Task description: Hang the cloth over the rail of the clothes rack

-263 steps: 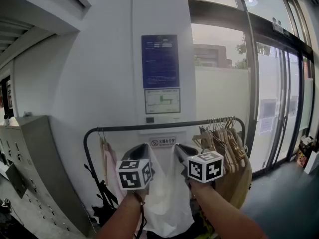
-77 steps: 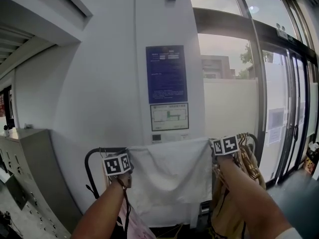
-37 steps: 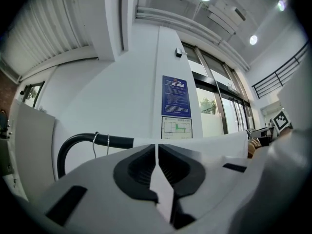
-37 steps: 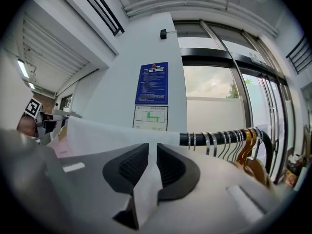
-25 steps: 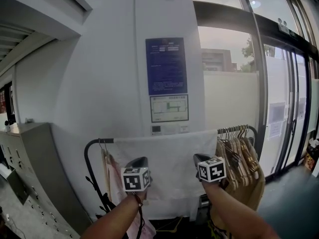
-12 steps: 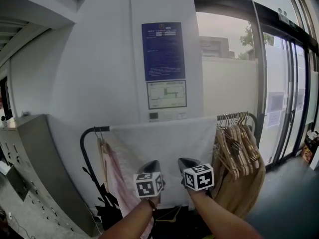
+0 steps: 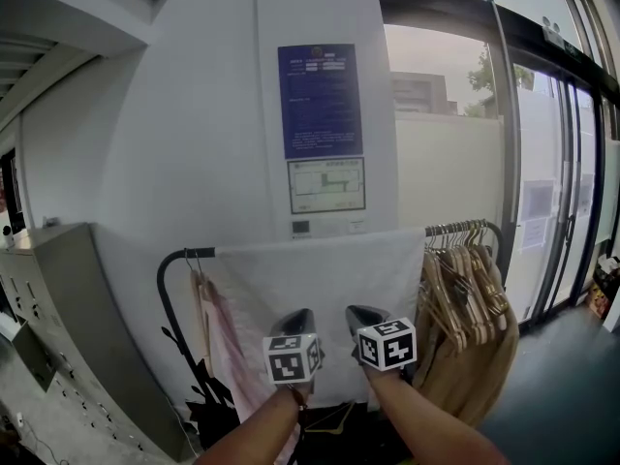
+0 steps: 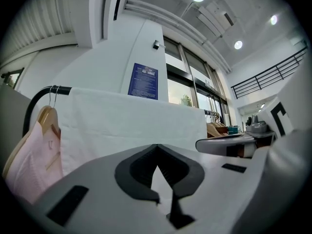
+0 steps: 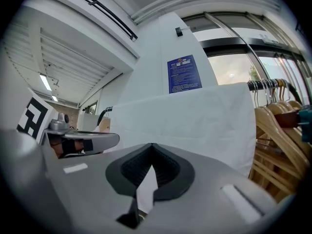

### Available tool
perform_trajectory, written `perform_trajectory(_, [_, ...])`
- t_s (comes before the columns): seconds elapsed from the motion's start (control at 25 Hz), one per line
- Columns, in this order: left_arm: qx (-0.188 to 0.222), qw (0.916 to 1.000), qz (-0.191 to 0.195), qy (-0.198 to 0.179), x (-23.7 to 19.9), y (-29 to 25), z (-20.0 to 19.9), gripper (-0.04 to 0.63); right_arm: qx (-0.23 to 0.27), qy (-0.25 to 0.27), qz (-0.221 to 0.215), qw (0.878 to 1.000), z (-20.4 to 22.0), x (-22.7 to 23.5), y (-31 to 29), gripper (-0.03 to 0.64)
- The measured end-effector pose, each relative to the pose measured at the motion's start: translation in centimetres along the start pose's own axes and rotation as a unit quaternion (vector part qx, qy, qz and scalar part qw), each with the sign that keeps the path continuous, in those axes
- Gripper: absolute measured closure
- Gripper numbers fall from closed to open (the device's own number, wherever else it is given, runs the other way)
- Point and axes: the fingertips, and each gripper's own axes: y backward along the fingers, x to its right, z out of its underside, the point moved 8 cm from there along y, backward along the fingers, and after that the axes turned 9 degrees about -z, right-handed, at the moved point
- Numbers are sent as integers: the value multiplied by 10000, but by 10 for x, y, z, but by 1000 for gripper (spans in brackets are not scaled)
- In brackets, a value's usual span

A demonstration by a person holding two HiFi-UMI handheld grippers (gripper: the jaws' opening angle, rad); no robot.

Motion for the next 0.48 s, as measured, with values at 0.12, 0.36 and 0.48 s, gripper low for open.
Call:
perform_trajectory(0.12, [22,10000,1,-1,0,-2,-2,591,22,2,-4,10000,-2,1,-1,617])
perform_trajectory(0.36, [58,10000,20,3,1,-7,-6,591,38,-22,-7,10000,-3,3,-4,617])
perform_trajectory(0.48, [84,10000,36,0,1,-9,-8,591,49,-28,1,10000,-4,4,-5,617])
